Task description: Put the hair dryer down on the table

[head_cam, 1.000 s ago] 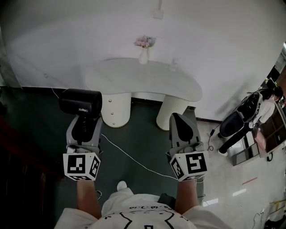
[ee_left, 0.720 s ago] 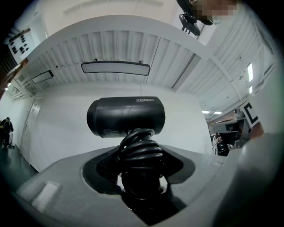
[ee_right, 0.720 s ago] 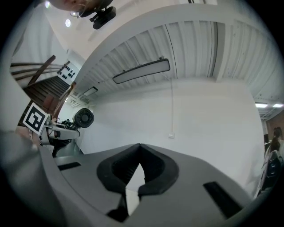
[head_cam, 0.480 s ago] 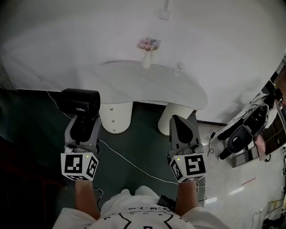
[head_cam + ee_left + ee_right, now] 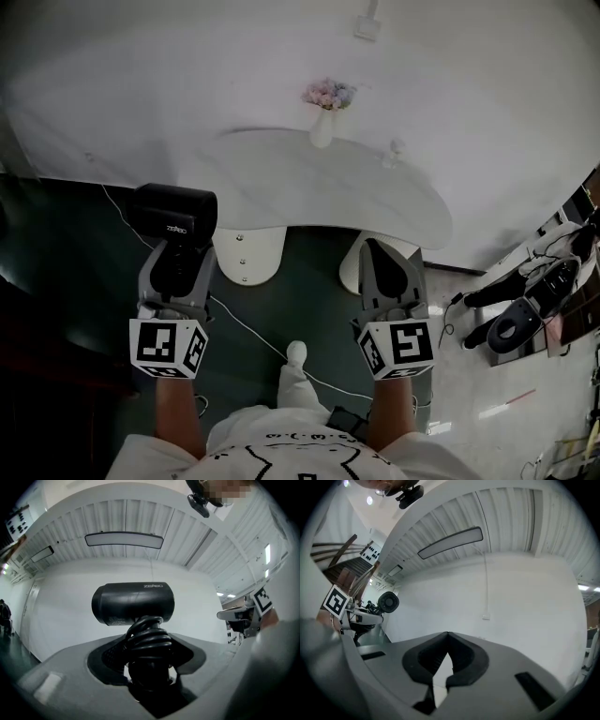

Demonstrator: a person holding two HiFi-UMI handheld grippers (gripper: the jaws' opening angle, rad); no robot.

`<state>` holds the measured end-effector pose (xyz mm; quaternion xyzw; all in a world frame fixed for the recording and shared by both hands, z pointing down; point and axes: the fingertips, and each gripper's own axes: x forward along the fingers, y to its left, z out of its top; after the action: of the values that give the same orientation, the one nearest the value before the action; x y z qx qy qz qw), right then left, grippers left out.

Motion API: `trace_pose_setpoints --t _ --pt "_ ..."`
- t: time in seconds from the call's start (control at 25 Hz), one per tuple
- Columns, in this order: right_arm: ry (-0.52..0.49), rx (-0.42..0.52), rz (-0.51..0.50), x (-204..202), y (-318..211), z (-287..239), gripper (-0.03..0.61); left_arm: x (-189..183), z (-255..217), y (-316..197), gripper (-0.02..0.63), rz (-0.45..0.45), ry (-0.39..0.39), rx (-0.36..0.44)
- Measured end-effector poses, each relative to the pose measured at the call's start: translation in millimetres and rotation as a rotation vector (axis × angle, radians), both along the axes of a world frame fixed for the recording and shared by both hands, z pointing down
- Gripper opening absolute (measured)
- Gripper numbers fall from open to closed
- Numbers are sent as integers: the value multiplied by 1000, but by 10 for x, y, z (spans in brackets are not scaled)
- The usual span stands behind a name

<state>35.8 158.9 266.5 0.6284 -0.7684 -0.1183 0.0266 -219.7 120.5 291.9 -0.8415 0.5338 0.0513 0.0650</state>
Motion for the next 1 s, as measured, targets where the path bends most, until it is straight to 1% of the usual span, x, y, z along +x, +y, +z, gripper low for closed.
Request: trace_pose_setpoints --t 0.2,0.28,0.44,0.56,0.72,0.88,1.0 --pt "-12 28 -12 -34 -110 121 -3 -48 140 -59 249 -14 -6 19" --pt "-20 31 -12 45 -297 130 -3 20 138 -229 249 -18 -8 26" --pt "-40 7 -21 520 -1119 32 -3 482 -9 -1013 249 -34 -30 1" --pt "-47 -11 -29 795 -1587 28 -3 754 -42 -1470 249 -46 -37 -17" --pt "-44 -17 -44 1038 -2036 42 -3 997 -38 -1901 249 -66 -37 -23" --pt "-46 -28 -57 1242 -2393 88 -3 1218 20 -2219 249 -88 -36 -40" --pt "-47 -42 -66 1334 -2597 180 -3 1368 132 -2395 249 -86 -66 -65"
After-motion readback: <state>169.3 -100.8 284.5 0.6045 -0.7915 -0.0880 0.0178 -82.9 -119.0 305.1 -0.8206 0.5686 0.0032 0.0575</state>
